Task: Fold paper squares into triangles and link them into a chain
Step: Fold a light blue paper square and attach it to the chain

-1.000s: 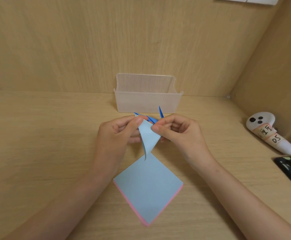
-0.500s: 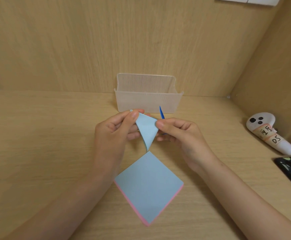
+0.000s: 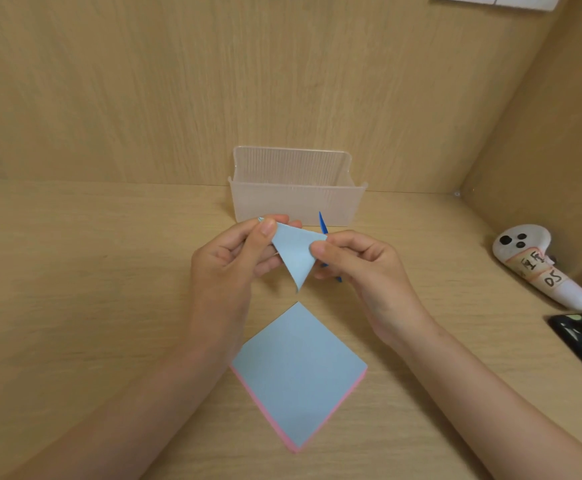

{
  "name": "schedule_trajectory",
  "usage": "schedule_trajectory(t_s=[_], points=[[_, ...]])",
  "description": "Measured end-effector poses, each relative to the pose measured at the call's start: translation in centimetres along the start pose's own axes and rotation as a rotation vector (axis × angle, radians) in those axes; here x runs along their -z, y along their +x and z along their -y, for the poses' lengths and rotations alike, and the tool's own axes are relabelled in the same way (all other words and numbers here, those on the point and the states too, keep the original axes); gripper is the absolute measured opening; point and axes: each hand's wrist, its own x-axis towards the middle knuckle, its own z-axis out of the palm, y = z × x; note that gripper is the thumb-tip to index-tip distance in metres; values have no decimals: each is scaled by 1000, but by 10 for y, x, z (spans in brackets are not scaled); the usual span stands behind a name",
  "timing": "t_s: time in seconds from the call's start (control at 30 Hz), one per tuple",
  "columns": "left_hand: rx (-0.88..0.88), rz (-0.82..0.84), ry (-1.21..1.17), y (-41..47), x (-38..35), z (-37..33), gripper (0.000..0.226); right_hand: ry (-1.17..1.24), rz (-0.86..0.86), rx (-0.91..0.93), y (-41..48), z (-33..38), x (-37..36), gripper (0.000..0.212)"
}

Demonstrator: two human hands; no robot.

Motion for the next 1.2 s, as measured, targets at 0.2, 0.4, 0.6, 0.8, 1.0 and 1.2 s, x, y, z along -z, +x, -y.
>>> schedule_trajectory(t_s=[0.2,0.4,0.6,0.8,1.0,1.2], points=[[44,19,-5,2,2,0,15,-9,-14,52,-1,1,-1,8],[18,38,108,8,6,-2,13,-34,-61,97,1,3,4,4],[-10,7,138,9,7,-3,10,-105,-97,135,4,2,6,7],[-28,-13,133,8,6,-1,11,-125,-72,144,4,2,6,11],[-56,-1,129,6,4,-1,13,-29,-35,100,3,5,7,10],[-43,-8,124,5,3,-1,13,22,3,88,6,1,10,8]])
